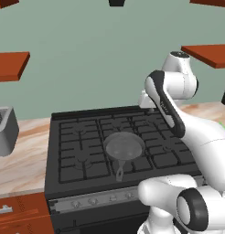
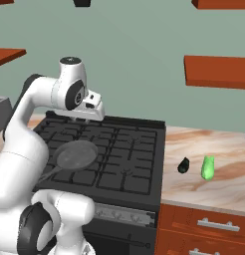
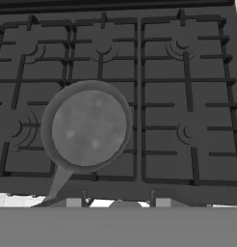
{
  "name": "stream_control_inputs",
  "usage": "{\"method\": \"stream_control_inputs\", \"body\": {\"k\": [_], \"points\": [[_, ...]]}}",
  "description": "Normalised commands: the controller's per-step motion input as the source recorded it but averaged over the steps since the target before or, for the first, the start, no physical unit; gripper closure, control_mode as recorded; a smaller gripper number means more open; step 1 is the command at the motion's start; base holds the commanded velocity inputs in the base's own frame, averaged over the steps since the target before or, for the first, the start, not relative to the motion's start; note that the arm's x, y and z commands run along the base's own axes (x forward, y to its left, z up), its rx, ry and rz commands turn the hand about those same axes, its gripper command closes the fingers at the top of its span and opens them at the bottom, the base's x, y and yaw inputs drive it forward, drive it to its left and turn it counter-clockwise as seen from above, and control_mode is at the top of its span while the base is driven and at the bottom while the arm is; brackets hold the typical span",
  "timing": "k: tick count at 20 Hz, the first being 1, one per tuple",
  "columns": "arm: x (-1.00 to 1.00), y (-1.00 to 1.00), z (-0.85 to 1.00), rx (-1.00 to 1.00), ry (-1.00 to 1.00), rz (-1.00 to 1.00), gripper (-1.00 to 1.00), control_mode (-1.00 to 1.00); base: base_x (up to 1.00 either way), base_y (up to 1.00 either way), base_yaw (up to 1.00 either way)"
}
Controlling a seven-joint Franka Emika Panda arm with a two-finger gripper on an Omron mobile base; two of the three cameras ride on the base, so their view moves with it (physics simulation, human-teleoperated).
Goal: Put the corn and eggplant in the pan. Then turn on the front center burner and set the heat to medium.
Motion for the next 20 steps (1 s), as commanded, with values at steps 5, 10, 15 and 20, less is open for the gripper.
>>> {"method": "stream_control_inputs", "body": {"k": [5,10,15,20], "points": [[-0.12,-0.03,0.00,0.00,0.00,-0.01,-1.00,-1.00,0.00,0.00,0.00],[-0.05,-0.51,-0.10,-0.01,0.00,-0.06,-1.00,-1.00,0.00,0.00,0.00],[0.03,-0.94,-0.26,-0.04,0.06,-0.11,-1.00,-1.00,0.00,0.00,0.00],[0.02,-0.98,-0.46,-0.02,0.08,-0.13,-1.00,-1.00,0.00,0.00,0.00]]}}
